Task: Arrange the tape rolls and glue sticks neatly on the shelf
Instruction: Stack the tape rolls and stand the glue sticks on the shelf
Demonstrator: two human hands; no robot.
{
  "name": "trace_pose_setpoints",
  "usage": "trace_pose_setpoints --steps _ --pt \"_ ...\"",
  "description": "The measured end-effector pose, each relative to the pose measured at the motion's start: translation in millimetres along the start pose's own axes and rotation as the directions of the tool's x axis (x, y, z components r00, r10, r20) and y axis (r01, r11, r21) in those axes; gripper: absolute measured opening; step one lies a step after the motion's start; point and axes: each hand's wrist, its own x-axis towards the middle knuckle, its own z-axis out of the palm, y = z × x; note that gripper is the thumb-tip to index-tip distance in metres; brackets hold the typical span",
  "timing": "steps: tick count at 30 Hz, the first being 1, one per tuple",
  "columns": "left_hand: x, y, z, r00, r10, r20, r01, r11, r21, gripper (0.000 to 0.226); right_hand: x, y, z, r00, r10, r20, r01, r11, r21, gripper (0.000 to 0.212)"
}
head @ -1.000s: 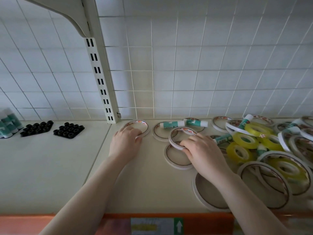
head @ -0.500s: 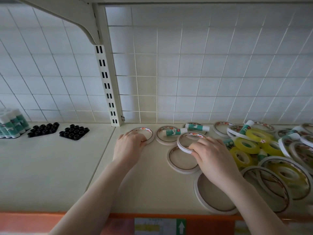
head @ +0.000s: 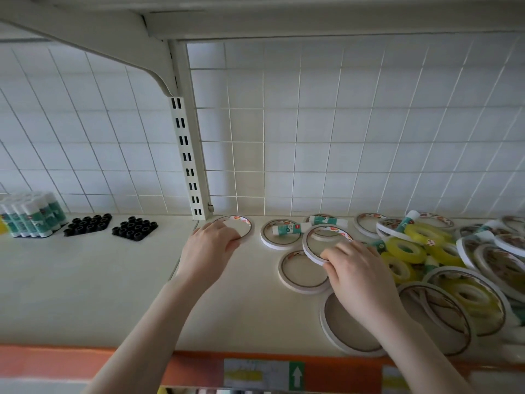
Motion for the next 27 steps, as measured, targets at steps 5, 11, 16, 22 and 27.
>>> trace_pose_setpoints --steps 5,11,16,22,27 --pt "-22.4 1.8 -13.5 0.999 0.018 -0.039 -0.017 0.999 0.035 0.007 -9.6 -4.0 -1.6 1.0 0.006 -0.023 -0.004 0.998 0.059 0.018" --pt "-45.1 5.7 -31.4 0.991 0.057 -0.123 -0.042 0.991 0.123 0.006 -12.6 -14.0 -6.1 0.998 -0.015 -0.054 0.02 0.996 0.09 0.018" --pt "-64.3 2.1 -52.4 0.991 0.032 -0.133 -0.009 0.985 0.173 0.014 -6.1 -29.5 -7.1 0.996 -0.036 -0.08 0.043 0.995 0.084 0.023" --pt "-85.7 -33.1 -81.7 0.987 0.013 -0.159 0.022 0.977 0.214 0.016 5.2 -73.9 -9.3 0.989 -0.105 -0.099 0.114 0.99 0.087 0.034" --pt "-114.1 -89.0 -118.4 0.984 0.061 -0.167 -0.019 0.969 0.246 0.029 18.5 -142.3 -4.5 0.984 -0.151 -0.092 0.159 0.983 0.088 0.035"
